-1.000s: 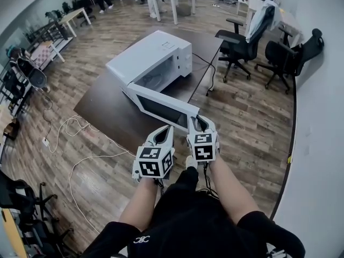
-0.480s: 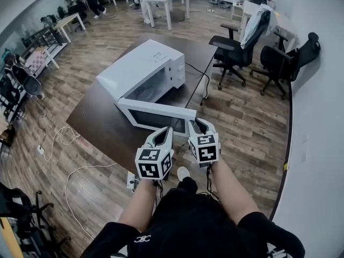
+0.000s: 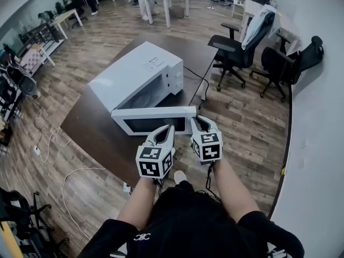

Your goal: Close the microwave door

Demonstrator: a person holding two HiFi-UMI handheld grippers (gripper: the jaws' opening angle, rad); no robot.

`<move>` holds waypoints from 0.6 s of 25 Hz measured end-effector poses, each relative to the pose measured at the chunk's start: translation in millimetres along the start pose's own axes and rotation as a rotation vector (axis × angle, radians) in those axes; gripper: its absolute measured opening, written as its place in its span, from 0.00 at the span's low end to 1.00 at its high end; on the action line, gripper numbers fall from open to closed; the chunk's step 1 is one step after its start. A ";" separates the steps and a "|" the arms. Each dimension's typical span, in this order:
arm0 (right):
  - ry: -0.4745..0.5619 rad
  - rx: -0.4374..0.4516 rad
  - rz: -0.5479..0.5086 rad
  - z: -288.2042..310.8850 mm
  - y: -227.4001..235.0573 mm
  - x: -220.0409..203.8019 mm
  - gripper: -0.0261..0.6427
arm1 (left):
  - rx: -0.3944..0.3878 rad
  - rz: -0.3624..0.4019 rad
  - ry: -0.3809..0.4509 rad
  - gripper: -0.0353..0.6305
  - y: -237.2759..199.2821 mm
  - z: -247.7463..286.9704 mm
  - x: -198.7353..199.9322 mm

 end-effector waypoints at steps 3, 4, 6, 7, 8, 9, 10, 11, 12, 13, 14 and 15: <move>0.003 -0.001 0.004 17.1 10.0 6.6 0.13 | -0.011 0.001 0.003 0.07 -6.4 14.5 6.6; 0.006 0.003 0.006 22.9 12.8 9.0 0.13 | -0.013 0.001 0.005 0.07 -9.3 18.7 9.0; 0.011 0.016 0.008 33.6 18.0 14.2 0.12 | -0.016 0.002 0.006 0.07 -15.2 26.6 13.5; 0.011 0.021 0.006 38.5 20.4 16.6 0.13 | -0.018 0.002 0.007 0.07 -17.9 30.1 15.4; 0.010 0.024 0.003 43.2 22.5 18.8 0.13 | -0.019 0.003 0.008 0.07 -20.6 33.4 17.3; 0.009 0.026 -0.002 48.0 24.4 21.1 0.13 | -0.020 0.003 0.009 0.07 -23.5 36.8 19.3; 0.008 0.028 -0.005 53.1 26.2 23.6 0.13 | -0.020 0.002 0.010 0.07 -26.5 40.3 21.6; 0.008 0.030 -0.008 58.3 27.8 26.3 0.12 | -0.020 0.002 0.011 0.07 -29.4 43.9 24.0; 0.008 0.034 -0.011 63.5 29.2 28.8 0.12 | -0.019 0.001 0.011 0.07 -32.1 47.4 26.4; 0.009 0.038 -0.014 68.7 30.6 31.2 0.12 | -0.019 0.001 0.011 0.07 -34.7 50.8 28.6; 0.010 0.045 -0.017 73.9 32.3 33.6 0.12 | -0.019 0.001 0.010 0.07 -37.2 54.2 30.5; 0.013 0.053 -0.020 79.2 34.2 36.0 0.12 | -0.018 0.001 0.010 0.07 -39.9 58.0 32.4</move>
Point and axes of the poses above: the fingertips, and each gripper's own axes: z forward along the fingers, y to its right, x out of its top, the point moved 2 cm from there along -z, backward along the fingers, and after that the axes turned 3 degrees about -y, right-handed, at the moved point
